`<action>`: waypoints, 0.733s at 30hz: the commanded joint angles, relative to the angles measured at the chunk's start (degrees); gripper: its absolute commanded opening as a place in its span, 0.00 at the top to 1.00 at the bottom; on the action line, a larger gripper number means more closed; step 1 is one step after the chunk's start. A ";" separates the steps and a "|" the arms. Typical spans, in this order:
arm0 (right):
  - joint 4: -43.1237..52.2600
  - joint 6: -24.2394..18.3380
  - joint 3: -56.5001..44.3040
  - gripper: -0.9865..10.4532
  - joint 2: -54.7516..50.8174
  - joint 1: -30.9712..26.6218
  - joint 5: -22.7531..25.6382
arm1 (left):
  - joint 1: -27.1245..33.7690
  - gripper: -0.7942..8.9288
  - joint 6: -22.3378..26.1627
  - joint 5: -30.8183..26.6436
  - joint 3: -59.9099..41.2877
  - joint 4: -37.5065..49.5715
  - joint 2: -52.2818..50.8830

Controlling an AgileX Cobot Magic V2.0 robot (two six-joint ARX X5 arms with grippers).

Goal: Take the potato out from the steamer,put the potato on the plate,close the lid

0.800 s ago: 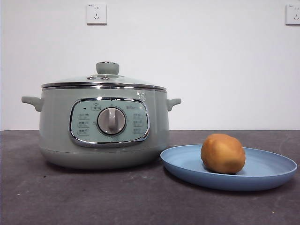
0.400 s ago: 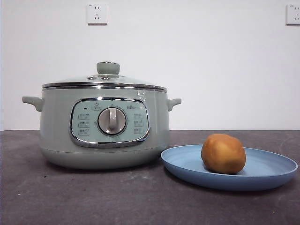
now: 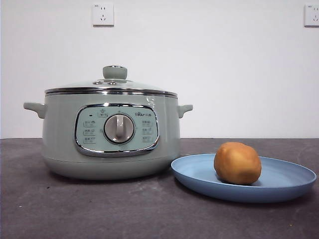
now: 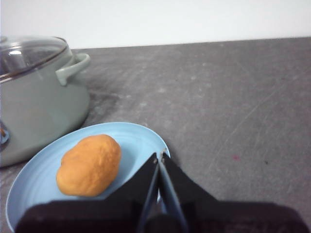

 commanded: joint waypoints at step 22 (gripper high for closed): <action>0.11 2.45 -2.05 0.91 0.11 -0.11 0.20 | 0.13 0.92 -0.57 -0.02 -0.87 0.09 -0.15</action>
